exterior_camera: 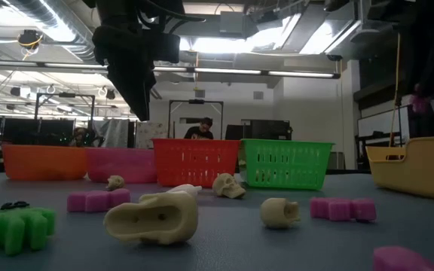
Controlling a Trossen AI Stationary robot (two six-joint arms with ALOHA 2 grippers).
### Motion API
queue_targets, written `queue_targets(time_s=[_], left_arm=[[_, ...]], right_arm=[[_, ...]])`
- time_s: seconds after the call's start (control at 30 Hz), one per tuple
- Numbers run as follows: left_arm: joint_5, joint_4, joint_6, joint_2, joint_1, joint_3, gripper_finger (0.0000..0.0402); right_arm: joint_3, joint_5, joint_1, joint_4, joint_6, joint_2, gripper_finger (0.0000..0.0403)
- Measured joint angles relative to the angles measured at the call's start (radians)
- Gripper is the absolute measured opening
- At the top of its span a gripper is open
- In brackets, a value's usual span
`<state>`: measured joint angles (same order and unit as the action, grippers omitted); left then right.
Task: Sort Halloween decoration
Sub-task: Put the pink skeleton toy into the yellow bin, then put the white ghost toy into the red bin
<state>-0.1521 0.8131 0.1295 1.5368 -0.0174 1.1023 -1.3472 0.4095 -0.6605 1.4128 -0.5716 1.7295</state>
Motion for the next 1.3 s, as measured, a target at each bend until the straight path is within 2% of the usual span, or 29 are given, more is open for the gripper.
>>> queue_targets(time_s=[0.3,0.63,0.87,1.0,1.3], left_arm=[[0.0,0.0,0.0,0.0,0.0,0.0,0.0157],[0.0,0.0,0.0,0.0,0.0,0.0,0.0157],[0.0,0.0,0.0,0.0,0.0,0.0,0.0157],[0.0,0.0,0.0,0.0,0.0,0.0,0.0157],[0.0,0.0,0.0,0.0,0.0,0.0,0.0157]], right_arm=[[0.0,-0.007,0.0,0.001,0.0,0.0,0.0061],[0.0,-0.017,0.0,0.0,0.0,0.0,0.0177],[0.0,-0.022,0.0,-0.027,0.0,0.0,0.021],[0.001,-0.069,0.0,-0.092,0.012,0.001,0.0211],[0.001,-0.287,0.0,-0.398,0.183,0.001,0.0211]])
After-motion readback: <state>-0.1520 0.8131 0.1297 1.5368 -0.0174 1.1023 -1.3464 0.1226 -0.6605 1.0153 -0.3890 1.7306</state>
